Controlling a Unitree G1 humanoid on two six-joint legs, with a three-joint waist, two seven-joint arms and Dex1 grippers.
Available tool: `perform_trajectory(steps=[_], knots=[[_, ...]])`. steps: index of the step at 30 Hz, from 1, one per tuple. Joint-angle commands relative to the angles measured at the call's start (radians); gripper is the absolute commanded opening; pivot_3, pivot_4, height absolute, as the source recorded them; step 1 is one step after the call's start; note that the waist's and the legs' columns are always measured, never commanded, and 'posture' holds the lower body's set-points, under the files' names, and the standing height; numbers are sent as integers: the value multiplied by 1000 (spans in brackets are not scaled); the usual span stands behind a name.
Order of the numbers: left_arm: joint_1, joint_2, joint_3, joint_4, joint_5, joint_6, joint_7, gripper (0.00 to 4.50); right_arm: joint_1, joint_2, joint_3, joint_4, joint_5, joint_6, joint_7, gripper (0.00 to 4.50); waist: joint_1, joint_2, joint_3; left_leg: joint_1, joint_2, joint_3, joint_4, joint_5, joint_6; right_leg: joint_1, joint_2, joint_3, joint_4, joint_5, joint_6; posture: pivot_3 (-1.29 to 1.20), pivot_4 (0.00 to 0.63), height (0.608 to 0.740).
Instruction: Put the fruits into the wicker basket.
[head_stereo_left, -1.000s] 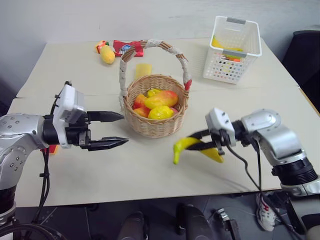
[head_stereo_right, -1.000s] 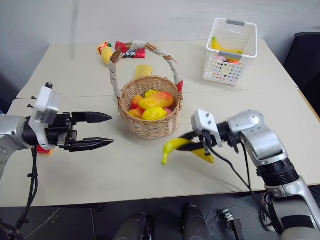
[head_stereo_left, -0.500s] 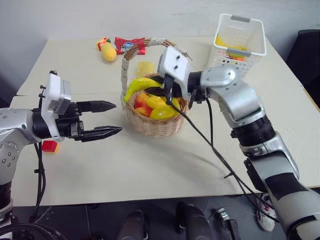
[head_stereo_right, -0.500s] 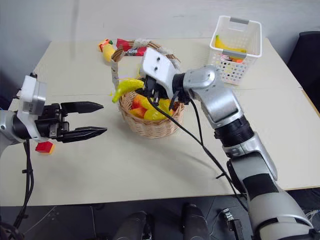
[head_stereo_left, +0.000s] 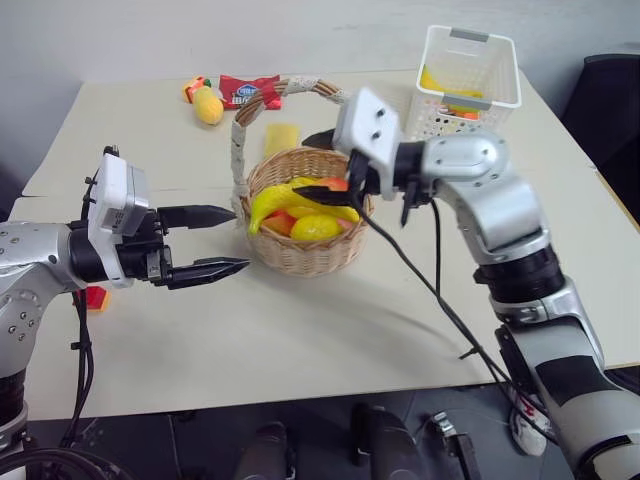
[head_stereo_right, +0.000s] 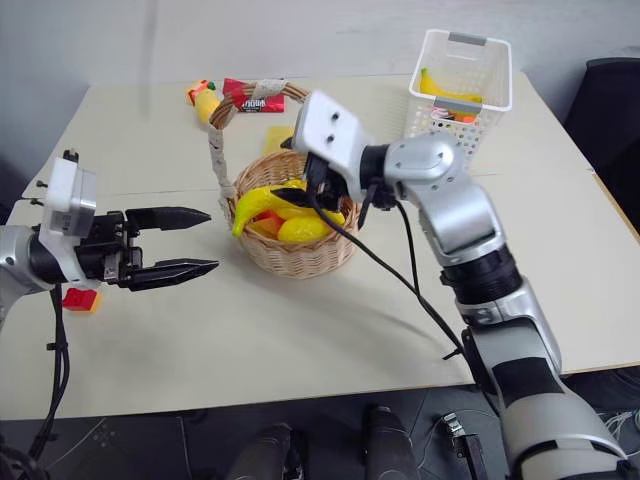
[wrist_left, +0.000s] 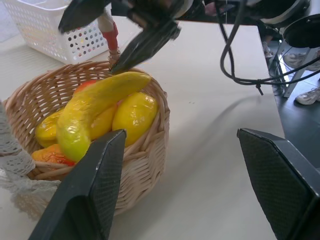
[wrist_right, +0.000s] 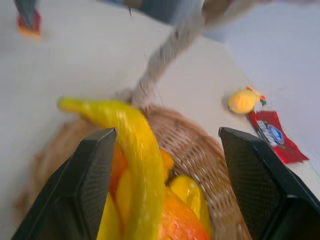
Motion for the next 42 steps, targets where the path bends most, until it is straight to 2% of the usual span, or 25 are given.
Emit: perform_trajectory(steps=[1, 4, 8, 16, 25, 29, 32, 35, 39, 42], knots=[[-43, -4, -21, 11, 1, -24, -15, 3726, 33, -84, -155, -182, 171, 251, -14, 3414, 6, 0, 0, 0, 0, 0, 0, 0, 0, 0, 0, 0, 0, 0, 0, 0, 150, 740], [-81, -16, -50, 30, 10, -34, -20, 3726, 78, -120, -239, -210, 196, 359, -107, 3414, 9, -1, 0, 1, -1, 1, 0, 0, 0, 0, 0, 1, 0, 0, 0, 0, 150, 740], [-131, -36, -77, 51, 15, -33, -14, 3726, 132, -128, -292, -154, 157, 372, -229, 3414, 15, -1, 0, 2, -1, 3, 0, 0, 0, 0, 0, 2, 3, 0, 0, 0, 150, 740], [-161, -42, -83, 63, 21, -31, -4, 3726, 100, 21, -210, 96, 69, 187, -333, 3414, -9, -1, 0, 3, 0, 6, -1, 0, 0, -1, 1, 4, 3, 0, 0, 0, 150, 740], [-153, -40, -72, 58, 29, -36, 8, 3726, 39, 108, -186, 300, 10, 27, -366, 3414, -6, -1, 0, 2, -1, 5, -1, 0, 0, -2, 1, 5, 2, 0, 0, 0, 150, 740], [-151, -41, -69, 51, 27, -33, 16, 3726, 38, 117, -186, 308, 11, 4, -358, 2218, -7, -1, 0, 2, 0, 5, -1, 0, 0, -2, 1, 4, 2, 0, 0, 0, 150, 740], [-153, -42, -69, 53, 26, -34, 20, 3726, 54, 113, -185, 275, 19, 8, -347, 1135, -8, -1, 0, 2, 0, 5, -1, 0, 0, -2, 1, 4, 2, 0, 0, 0, 150, 740], [-162, -49, -75, 58, 25, -37, 24, 3726, 72, 105, -192, 234, 27, 12, -339, 341, -7, -1, 0, 2, 0, 5, -1, 0, 0, -2, 1, 4, 3, 0, 0, 0, 150, 740], [-194, -78, -109, 72, 31, -46, 21, 3726, 127, 61, -258, 88, 86, 33, -319, 341, -2, -1, 0, 2, 0, 4, -1, 0, 0, -2, 1, 4, 2, 0, 0, 0, 150, 740], [-223, -108, -133, 86, 29, -46, 13, 3726, 190, -28, -319, -60, 123, 64, -308, 340, 3, -1, 0, 0, -1, 3, -1, 0, 0, -2, 0, 4, 2, 0, 0, 0, 150, 740]])
